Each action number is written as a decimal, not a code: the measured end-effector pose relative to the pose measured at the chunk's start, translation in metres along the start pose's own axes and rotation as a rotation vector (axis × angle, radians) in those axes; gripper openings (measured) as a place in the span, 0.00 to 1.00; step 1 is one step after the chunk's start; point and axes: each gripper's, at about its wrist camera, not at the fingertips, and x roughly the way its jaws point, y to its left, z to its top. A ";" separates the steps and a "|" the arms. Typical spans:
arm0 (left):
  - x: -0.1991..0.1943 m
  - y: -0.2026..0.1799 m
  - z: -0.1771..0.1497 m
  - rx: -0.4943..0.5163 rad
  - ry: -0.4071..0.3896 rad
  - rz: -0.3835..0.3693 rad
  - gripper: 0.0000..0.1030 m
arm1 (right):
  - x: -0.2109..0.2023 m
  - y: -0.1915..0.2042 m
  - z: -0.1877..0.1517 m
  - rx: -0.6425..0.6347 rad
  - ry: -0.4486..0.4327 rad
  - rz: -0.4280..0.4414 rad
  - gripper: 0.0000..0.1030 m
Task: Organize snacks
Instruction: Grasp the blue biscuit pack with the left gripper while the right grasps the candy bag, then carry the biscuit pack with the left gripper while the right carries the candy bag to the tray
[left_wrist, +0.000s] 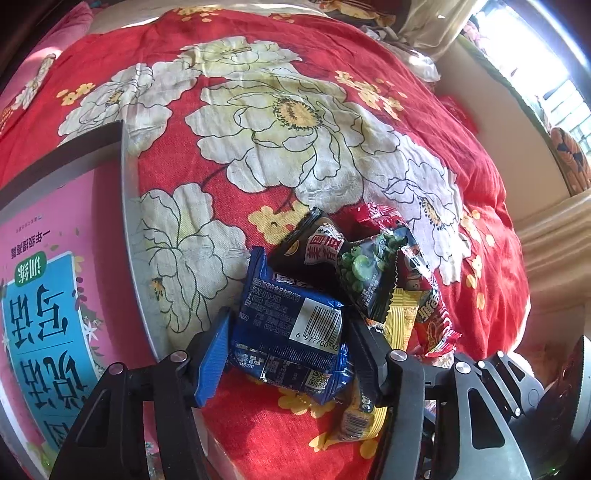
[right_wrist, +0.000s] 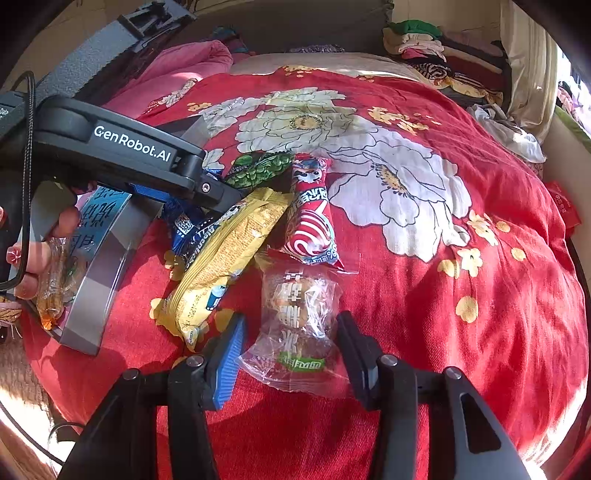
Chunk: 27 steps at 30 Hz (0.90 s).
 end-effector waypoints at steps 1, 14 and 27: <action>-0.001 0.002 -0.002 -0.005 -0.002 -0.007 0.55 | -0.001 -0.001 0.000 0.004 0.000 0.005 0.48; -0.027 0.016 -0.035 -0.080 -0.002 -0.127 0.53 | -0.017 -0.014 -0.004 0.099 -0.015 0.069 0.47; -0.071 0.022 -0.067 -0.093 -0.046 -0.167 0.53 | -0.019 -0.008 -0.007 0.102 -0.001 0.097 0.46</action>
